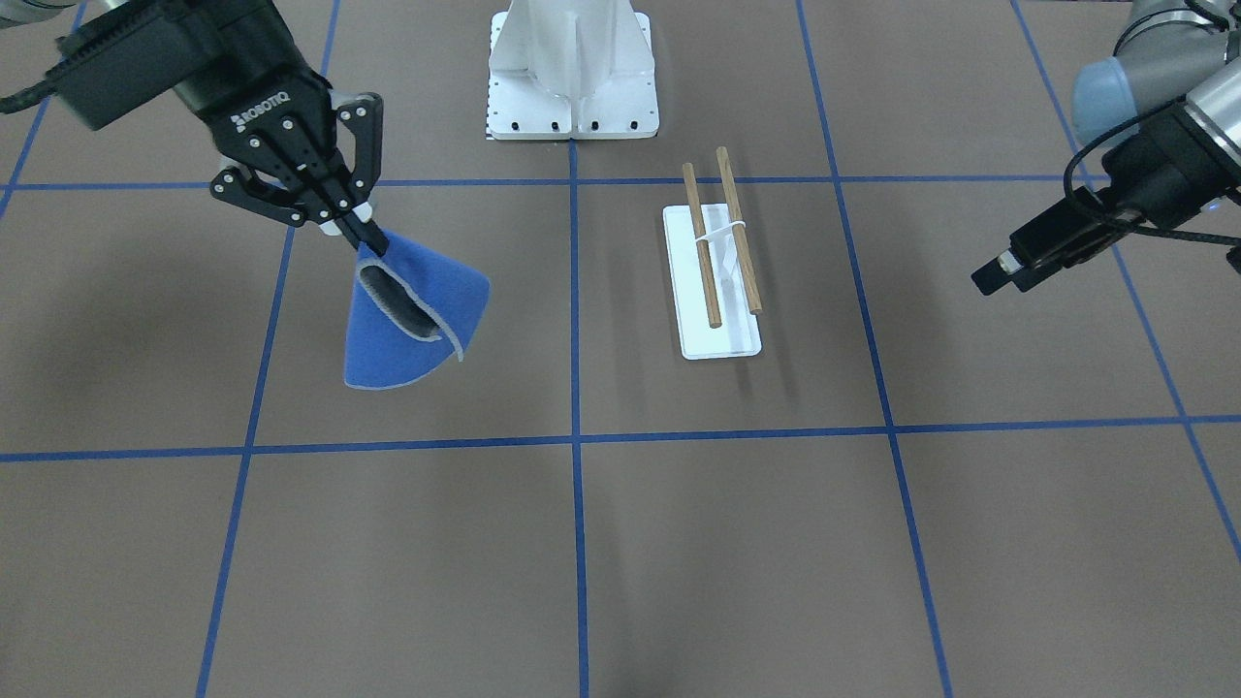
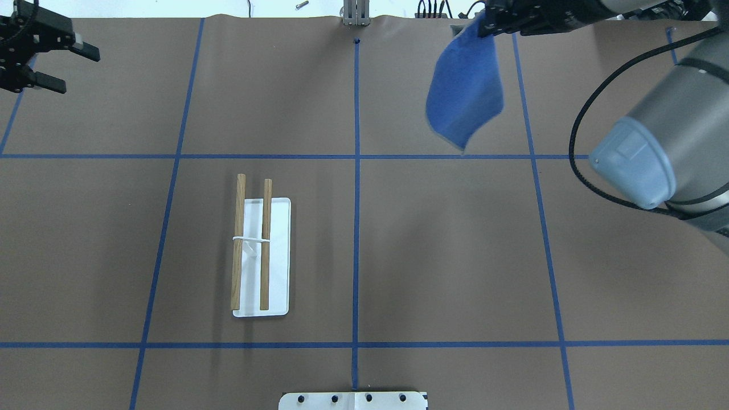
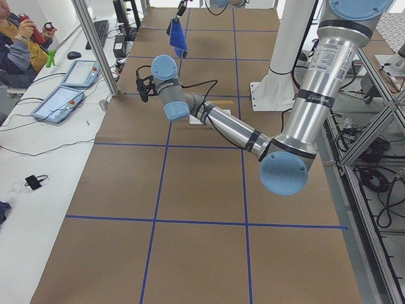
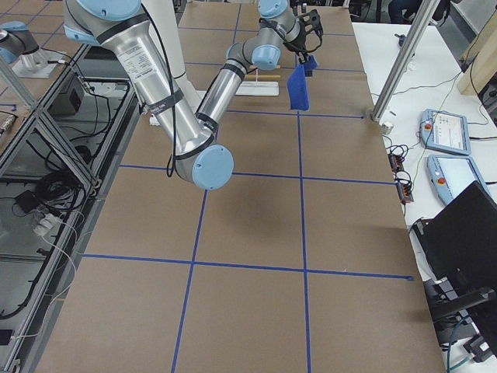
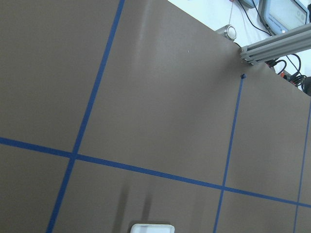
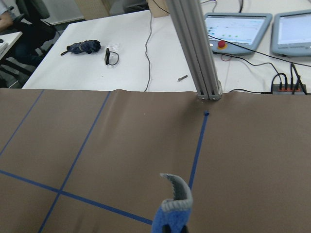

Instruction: Hang towel on rack

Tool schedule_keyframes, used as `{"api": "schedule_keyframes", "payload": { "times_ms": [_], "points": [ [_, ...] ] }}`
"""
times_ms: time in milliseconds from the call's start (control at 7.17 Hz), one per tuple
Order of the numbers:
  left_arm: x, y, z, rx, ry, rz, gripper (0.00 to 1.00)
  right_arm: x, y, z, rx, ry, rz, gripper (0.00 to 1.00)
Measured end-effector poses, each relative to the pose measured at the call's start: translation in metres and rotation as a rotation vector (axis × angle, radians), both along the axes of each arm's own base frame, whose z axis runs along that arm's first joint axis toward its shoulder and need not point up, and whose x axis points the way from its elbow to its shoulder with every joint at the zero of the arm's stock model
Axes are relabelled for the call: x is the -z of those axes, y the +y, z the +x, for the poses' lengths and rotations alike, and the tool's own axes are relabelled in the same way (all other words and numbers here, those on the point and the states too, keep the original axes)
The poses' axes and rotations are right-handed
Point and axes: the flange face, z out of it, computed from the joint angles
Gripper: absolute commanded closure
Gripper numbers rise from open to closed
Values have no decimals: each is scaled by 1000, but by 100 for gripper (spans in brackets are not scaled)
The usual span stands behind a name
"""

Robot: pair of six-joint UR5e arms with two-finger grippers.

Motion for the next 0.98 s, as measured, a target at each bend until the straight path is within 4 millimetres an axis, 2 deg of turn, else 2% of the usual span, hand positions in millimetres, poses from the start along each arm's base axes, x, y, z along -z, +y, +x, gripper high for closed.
{"api": "schedule_keyframes", "payload": {
  "times_ms": [140, 419, 698, 837, 977],
  "points": [
    [15, 0, 10, 18, 70, -126, 2, 6, 6, -6, 16, 3, 93, 100],
    [69, 8, 38, 10, 210, -378, 2, 21, 21, -22, 63, 3, 238, 100],
    [123, 27, 83, -72, 274, -525, 2, 26, 34, -38, 115, 41, 365, 100],
    [137, 35, 101, -102, 282, -562, 2, 27, 39, -45, 135, 60, 419, 100],
    [144, 39, 109, -113, 287, -580, 2, 29, 43, -52, 145, 76, 463, 100]
  ]
}}
